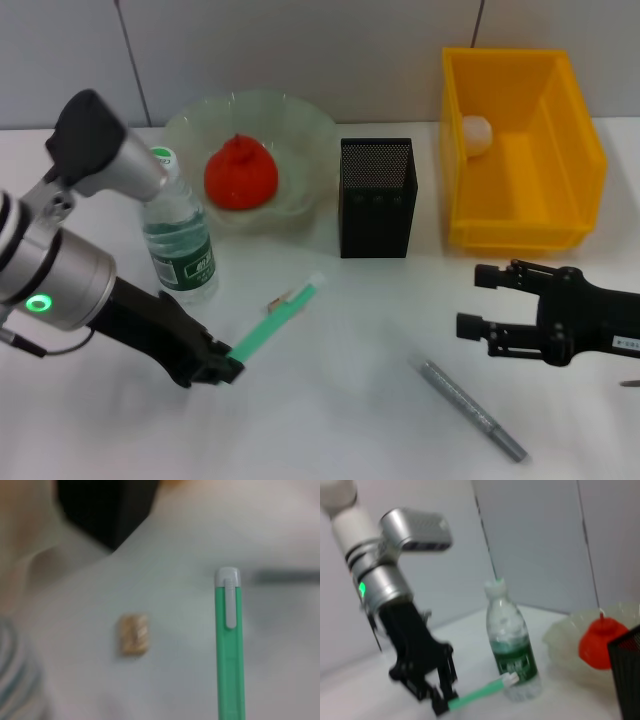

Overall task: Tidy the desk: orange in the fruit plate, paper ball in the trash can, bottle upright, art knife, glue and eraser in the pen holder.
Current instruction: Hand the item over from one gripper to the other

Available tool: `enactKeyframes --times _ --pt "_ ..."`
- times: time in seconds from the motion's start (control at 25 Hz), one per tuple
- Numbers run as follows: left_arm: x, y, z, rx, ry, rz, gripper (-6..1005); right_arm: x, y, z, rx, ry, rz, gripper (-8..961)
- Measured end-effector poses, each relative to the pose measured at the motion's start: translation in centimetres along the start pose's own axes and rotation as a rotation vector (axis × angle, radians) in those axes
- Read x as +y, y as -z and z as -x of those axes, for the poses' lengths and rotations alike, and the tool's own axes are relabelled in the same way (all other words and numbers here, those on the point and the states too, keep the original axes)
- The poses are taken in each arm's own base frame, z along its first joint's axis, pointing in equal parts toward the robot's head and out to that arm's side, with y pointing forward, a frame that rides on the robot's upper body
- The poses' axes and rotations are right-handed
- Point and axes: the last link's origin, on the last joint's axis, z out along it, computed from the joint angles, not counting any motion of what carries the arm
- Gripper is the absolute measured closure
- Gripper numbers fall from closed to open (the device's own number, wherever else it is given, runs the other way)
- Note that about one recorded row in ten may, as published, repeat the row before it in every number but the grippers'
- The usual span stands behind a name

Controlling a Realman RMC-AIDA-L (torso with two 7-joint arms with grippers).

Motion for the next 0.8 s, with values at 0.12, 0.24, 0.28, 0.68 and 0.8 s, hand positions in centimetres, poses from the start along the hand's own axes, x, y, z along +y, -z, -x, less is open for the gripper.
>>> enactKeyframes --times 0.12,0.24,0.28,0.68,0.8 --pt "0.6 -0.1 0.6 0.078 -0.018 0.114 812 0.4 -0.5 0.0 -0.054 -0.073 0.029 193" --pt "1.2 -0.4 0.7 0.144 -0.034 0.191 812 0.9 -1.2 -0.2 -0.095 -0.136 0.071 196" --pt "1.3 -0.6 0.6 0.171 -0.04 0.215 812 1.1 -1.5 -0.2 -0.103 -0.156 0.089 197" --pt "0.9 -2.1 0.1 0.291 -0.035 0.295 811 2.7 -4.5 -0.6 -0.134 -0.266 0.189 205" --pt "1.1 -2.2 -0.2 0.298 -0.043 0.303 810 2.6 -5.1 -0.5 -0.141 -0.283 0.183 207"
